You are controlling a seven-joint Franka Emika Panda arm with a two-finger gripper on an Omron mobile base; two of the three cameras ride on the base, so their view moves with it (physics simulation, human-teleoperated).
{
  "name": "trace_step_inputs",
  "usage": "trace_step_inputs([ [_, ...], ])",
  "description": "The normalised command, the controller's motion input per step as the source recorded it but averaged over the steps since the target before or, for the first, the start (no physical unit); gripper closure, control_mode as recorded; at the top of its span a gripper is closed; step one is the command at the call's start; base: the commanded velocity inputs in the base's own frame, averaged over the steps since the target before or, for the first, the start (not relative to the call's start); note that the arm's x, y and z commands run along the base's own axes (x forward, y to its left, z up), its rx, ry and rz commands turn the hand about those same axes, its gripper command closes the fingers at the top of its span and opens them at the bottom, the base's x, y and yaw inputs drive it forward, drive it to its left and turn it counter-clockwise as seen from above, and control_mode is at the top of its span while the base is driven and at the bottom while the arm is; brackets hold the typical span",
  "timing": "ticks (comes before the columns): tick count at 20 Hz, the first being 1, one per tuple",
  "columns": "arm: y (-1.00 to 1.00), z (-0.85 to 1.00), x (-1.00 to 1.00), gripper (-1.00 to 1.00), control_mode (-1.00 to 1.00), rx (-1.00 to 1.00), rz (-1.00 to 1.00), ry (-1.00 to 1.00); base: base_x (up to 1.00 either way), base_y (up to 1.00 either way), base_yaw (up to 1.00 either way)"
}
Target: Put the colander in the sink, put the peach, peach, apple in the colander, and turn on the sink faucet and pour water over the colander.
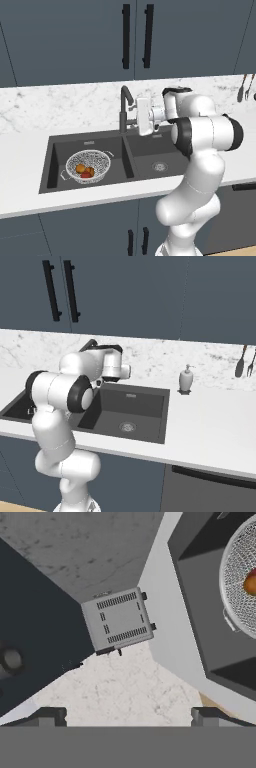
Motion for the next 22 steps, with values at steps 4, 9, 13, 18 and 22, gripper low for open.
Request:
trace_step_inputs([
  [4, 0.00, -0.04, 0.30, -1.00, -1.00, 0.00, 0.00, -0.02, 0.00, 0.00, 0.00],
  [9, 0.01, 0.00, 0.31, -1.00, -1.00, 0.00, 0.00, -0.04, 0.00, 0.00, 0.00],
  [13, 0.00, -0.01, 0.26, -1.00, -1.00, -0.03, 0.00, -0.08, 0.00, 0.00, 0.00],
  [18, 0.00, 0.00, 0.29, -1.00, -1.00, -0.01, 0.00, -0.04, 0.00, 0.00, 0.00],
  [22, 0.02, 0.00, 0.27, -1.00, -1.00, 0.00, 0.00, 0.00, 0.00, 0.00, 0.00],
])
